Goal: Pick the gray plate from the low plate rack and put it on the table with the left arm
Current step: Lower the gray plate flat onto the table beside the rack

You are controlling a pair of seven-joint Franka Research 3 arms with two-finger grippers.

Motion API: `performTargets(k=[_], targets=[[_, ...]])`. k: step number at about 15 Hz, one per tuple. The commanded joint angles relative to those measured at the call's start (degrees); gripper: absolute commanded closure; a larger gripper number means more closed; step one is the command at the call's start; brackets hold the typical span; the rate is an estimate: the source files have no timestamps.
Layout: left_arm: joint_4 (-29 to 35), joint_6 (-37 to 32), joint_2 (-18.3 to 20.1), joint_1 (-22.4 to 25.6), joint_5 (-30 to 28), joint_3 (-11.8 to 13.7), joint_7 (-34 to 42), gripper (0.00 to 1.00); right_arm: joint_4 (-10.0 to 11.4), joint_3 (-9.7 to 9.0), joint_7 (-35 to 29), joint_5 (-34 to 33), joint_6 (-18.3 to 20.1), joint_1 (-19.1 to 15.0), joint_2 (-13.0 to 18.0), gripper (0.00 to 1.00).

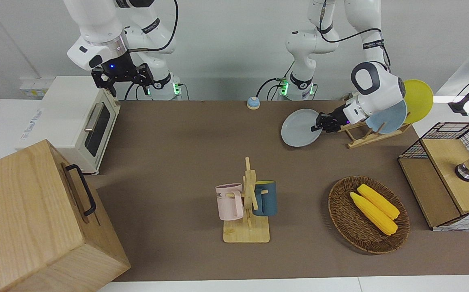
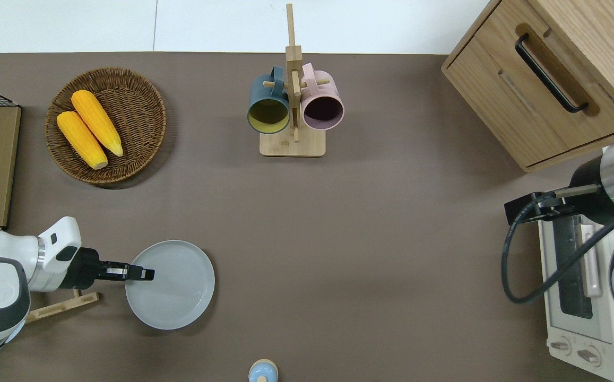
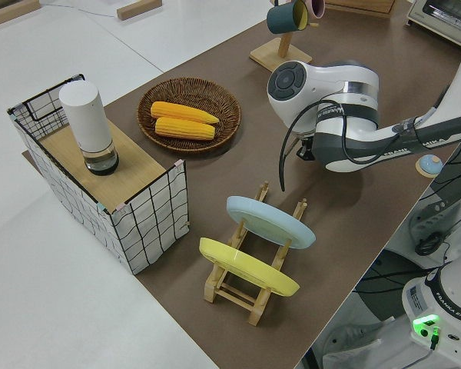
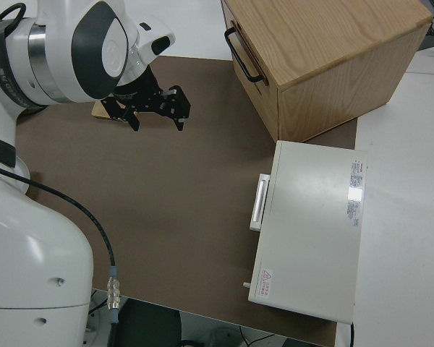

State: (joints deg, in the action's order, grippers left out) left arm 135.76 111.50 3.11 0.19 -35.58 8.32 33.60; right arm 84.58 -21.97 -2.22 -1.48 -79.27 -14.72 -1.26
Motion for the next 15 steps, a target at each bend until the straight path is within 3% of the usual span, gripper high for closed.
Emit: performTargets(k=[1,2,6,15], targets=[[0.74,1.53,-0.47,-1.07,-1.77,0.74,2.08,0.89,-0.47,-1.15,-0.68,-0.37,0.7,-1.45,0.12,0.017],[0.73,1.53,-0.56,-1.16,-1.77,0.74,2.17,0.78,-0.38,-1.24,-0.68,-0.37,0.7,-1.45,0.12,0.017],[0.21,1.7,-0.82,-1.16,-0.81,0.91,2.08,0.04,-0.47,-1.24,-0.68,-0.37,0.7,-1.45,0.12,0.017],[-2.34,1.7,-0.39,-0.46,4.81,1.88,0.68,0.01,-0.47,-1.15,-0.68,-0.37,0.7,-1.45,0.2,0.017]])
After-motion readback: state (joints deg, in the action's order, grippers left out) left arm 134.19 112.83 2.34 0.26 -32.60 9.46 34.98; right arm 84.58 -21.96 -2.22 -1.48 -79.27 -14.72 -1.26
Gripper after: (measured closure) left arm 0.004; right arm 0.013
